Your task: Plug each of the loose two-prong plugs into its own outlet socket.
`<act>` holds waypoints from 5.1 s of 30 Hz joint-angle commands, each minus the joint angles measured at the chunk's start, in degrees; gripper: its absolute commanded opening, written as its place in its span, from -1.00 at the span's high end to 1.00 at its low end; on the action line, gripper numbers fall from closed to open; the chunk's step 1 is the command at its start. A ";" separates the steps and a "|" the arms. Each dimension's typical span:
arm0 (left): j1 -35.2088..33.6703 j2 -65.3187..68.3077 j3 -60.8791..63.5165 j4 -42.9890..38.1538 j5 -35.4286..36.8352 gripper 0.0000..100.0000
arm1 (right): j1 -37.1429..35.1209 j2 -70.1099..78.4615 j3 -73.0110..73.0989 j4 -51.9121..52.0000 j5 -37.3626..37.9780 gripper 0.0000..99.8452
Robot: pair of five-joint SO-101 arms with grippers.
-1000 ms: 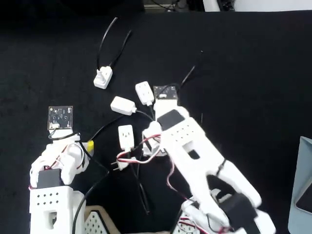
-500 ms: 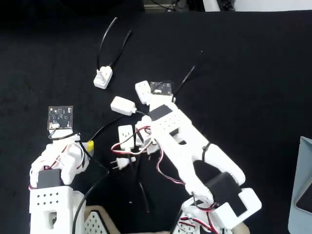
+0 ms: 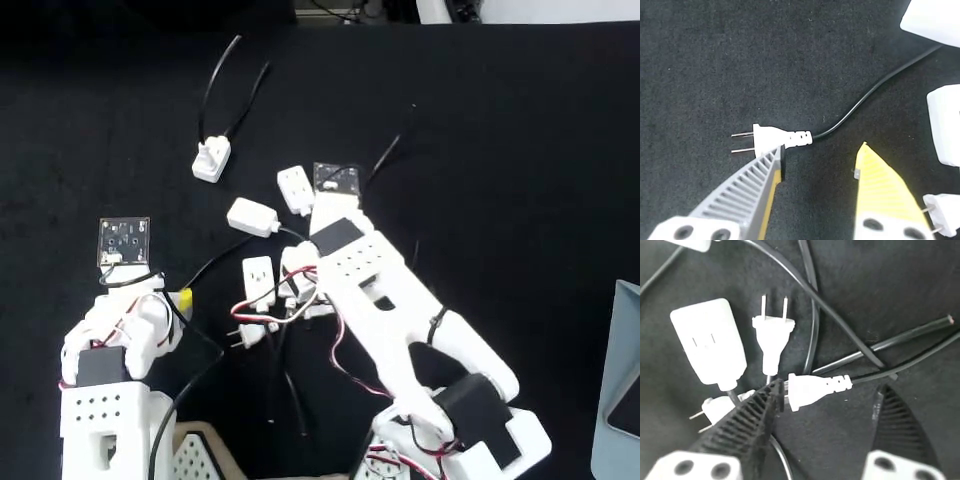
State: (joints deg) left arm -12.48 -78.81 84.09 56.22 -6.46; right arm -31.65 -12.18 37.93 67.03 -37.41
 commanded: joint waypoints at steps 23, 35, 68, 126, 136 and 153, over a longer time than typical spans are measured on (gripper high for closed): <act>-0.57 -0.62 -0.57 -1.05 -0.44 0.52 | -0.35 4.70 3.56 -9.32 -1.85 0.62; -0.57 -0.62 -0.48 -1.05 -0.44 0.52 | -0.44 4.88 -9.45 6.77 -1.32 0.97; -0.57 -0.62 -0.48 -1.05 -0.53 0.52 | -6.68 25.63 -9.80 9.85 -3.34 0.58; -0.57 -0.62 -0.48 -1.32 -0.53 0.52 | 28.66 -15.08 7.43 15.56 22.95 0.92; -0.57 -0.62 -0.48 -1.32 -0.53 0.52 | 26.20 -15.08 10.77 13.01 22.51 0.58; -0.57 -0.62 -0.48 -1.32 -0.53 0.52 | 20.04 9.54 5.67 1.58 13.98 0.58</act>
State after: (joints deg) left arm -12.57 -78.81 84.09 56.22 -6.46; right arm -10.90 -7.43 49.19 69.41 -22.37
